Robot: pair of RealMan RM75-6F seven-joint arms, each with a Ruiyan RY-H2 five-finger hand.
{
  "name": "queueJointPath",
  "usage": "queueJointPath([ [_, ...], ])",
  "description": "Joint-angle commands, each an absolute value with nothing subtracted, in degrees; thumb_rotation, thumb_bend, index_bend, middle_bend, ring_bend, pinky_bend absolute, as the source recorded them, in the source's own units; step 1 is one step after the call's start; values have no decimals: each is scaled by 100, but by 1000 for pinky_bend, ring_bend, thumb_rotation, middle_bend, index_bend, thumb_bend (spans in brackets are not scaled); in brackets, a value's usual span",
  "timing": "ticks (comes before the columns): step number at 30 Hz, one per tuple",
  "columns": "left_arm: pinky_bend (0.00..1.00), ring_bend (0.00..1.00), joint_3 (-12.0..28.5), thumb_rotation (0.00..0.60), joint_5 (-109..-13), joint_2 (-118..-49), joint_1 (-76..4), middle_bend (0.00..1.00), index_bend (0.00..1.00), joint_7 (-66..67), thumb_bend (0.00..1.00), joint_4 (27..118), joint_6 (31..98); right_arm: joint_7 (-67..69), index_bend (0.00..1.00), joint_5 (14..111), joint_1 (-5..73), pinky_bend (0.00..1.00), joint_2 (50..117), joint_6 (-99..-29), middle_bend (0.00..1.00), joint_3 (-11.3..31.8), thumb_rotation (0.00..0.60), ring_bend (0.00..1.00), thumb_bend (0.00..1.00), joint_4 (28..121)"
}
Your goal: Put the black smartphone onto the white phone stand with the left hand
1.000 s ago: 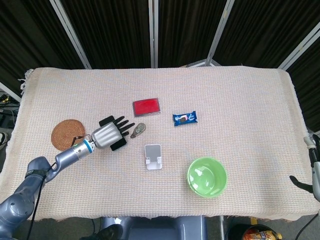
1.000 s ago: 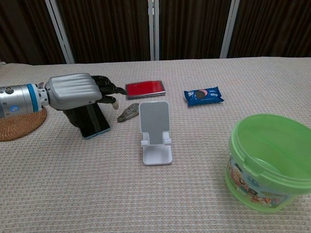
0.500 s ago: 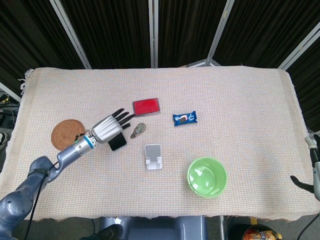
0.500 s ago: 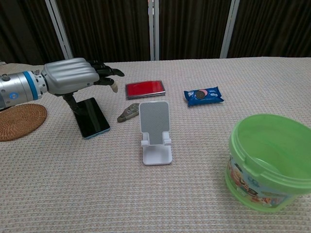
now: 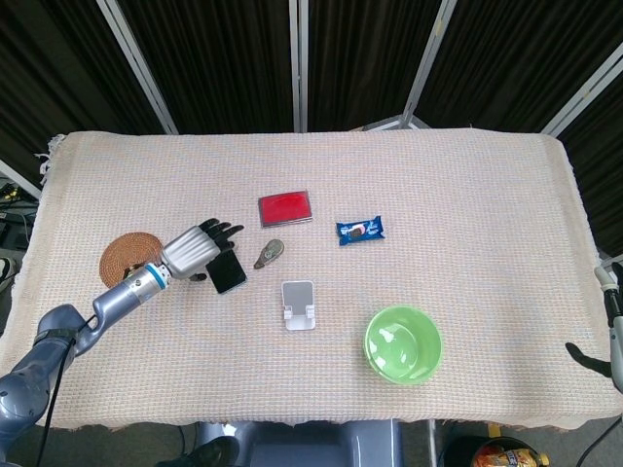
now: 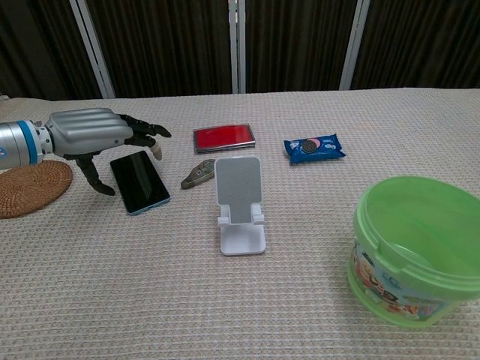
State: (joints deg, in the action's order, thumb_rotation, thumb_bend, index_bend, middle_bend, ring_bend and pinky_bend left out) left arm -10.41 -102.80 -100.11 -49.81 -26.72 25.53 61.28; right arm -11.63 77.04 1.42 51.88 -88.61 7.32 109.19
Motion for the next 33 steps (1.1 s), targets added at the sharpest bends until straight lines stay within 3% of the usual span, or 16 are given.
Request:
queueJointPath([
  [1,156,101,-1138,600,-10335,-10004,-4975,26,235,-2839,0,2594,6093,-1168,0,7702,138,0,5191,-8872,0,734,600,0,0,10923],
  [26,159,131,-1265,600,-10285,-10414,-5111,36,251,-3056,0,2201,5629,-1195,0,7623,168,0,5199,-8793,0,740,600,0,0,10910],
  [28,163,153,-1275,600,-10290,-10452,-5128,59,260,-3047,2,2170,5593,-1199,0,7620,171,0,5200,-8785,0,738,600,0,0,10909],
  [31,217,263,-1286,600,-10292,-10564,-5159,184,321,-2994,25,2096,5521,-1189,0,7607,167,0,5197,-8790,0,742,600,0,0,10908],
  [33,283,374,-1265,600,-10270,-10595,-5159,313,468,-2963,60,2063,5531,-1176,0,7600,166,0,5193,-8791,0,746,600,0,0,10907],
])
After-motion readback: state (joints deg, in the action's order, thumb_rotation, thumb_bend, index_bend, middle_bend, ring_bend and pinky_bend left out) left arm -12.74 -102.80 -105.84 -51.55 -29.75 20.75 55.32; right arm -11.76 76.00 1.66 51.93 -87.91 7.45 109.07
